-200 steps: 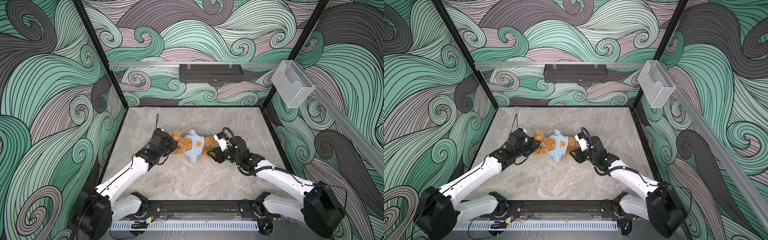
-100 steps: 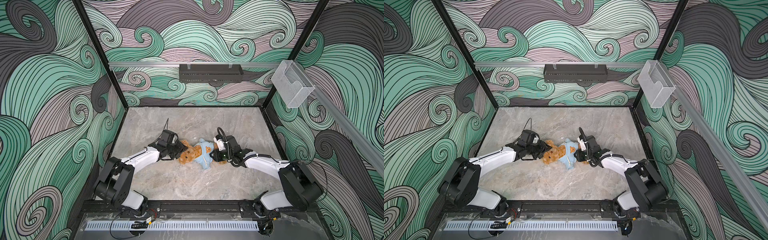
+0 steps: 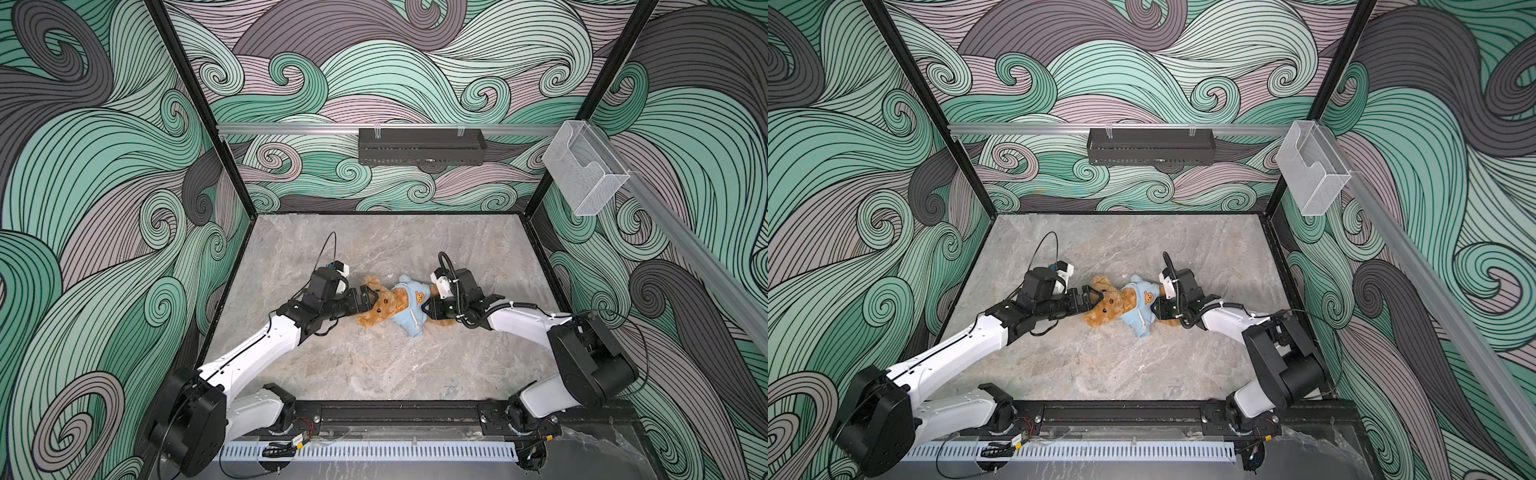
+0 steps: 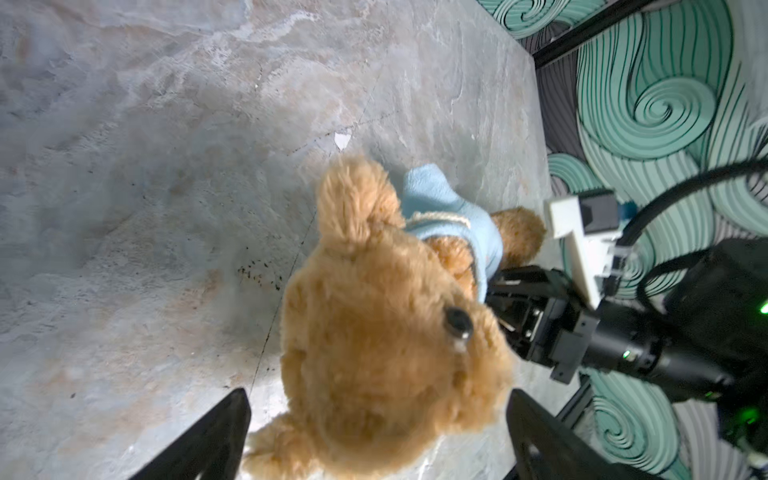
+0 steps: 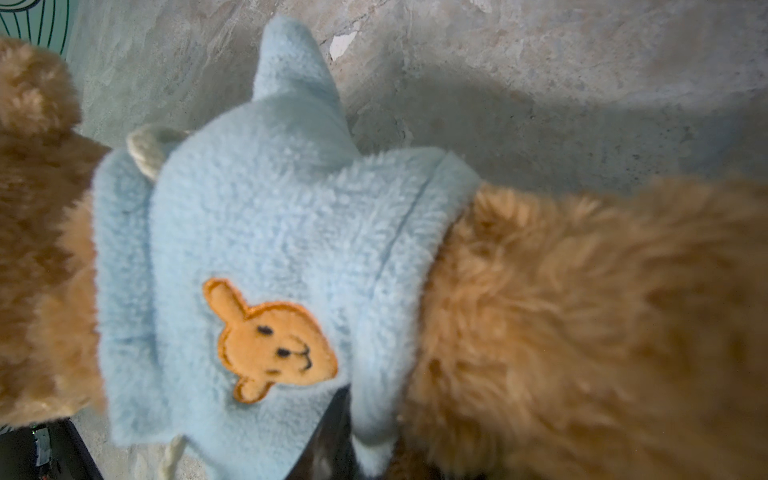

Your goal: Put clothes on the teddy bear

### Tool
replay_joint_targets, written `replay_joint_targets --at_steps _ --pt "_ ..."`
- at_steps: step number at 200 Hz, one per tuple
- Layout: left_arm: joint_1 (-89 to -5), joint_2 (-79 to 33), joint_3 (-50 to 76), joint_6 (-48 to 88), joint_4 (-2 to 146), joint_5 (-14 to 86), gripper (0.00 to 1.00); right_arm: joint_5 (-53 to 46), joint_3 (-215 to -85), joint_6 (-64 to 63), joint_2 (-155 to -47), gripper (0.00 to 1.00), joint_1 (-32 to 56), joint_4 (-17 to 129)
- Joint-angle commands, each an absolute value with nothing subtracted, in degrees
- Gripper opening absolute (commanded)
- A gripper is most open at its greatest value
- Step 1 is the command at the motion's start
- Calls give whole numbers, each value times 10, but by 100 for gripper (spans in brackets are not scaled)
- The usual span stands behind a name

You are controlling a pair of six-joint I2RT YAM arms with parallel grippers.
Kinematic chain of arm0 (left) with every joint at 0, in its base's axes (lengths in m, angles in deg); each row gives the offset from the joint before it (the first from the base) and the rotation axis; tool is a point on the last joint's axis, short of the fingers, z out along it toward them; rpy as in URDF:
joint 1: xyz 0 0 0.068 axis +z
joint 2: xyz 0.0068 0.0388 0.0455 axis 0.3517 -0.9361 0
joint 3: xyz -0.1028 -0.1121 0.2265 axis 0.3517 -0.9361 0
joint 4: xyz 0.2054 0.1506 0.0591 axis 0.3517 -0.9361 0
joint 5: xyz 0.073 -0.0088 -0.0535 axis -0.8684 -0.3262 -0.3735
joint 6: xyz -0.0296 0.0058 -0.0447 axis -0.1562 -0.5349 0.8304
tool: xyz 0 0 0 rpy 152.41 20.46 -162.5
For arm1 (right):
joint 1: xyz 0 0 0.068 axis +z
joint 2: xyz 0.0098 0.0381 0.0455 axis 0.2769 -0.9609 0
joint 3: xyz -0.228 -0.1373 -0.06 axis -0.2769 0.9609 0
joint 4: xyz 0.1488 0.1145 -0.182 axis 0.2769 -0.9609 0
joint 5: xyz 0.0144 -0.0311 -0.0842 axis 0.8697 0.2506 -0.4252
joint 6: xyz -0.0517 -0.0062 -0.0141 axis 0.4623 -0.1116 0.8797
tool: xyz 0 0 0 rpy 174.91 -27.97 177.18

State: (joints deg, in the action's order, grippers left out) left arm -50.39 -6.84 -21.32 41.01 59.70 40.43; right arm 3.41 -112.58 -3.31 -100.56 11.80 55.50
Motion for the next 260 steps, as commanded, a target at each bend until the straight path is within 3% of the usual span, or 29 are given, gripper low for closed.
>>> replay_joint_targets --at_steps 1,30,119,132,166,185,200,211,237,260 --pt "-543 -70 -225 299 602 321 99 29 -1131 -37 -1020 32 113 541" --pt "-623 -68 -258 173 674 262 99 33 -1133 -37 -1018 32 111 538" --pt "-636 -214 -182 105 723 224 98 41 -1135 -30 -1018 31 105 544" --pt "-636 -233 -170 118 720 225 90 43 -1136 -26 -1016 31 104 543" --pt "-635 -243 -148 195 681 226 51 37 -1152 11 -987 37 100 505" --pt "-629 -233 -136 253 638 243 30 29 -1133 37 -914 44 102 513" --pt "-607 -227 -131 306 611 303 9 31 -1105 53 -848 48 104 537" --pt "-579 -228 -130 344 603 372 0 42 -1087 65 -809 49 107 546" --pt "-517 -227 -138 400 616 516 0 69 -1049 69 -749 48 118 561" --pt "-484 -241 -133 419 612 595 0 82 -1017 67 -724 39 129 588"
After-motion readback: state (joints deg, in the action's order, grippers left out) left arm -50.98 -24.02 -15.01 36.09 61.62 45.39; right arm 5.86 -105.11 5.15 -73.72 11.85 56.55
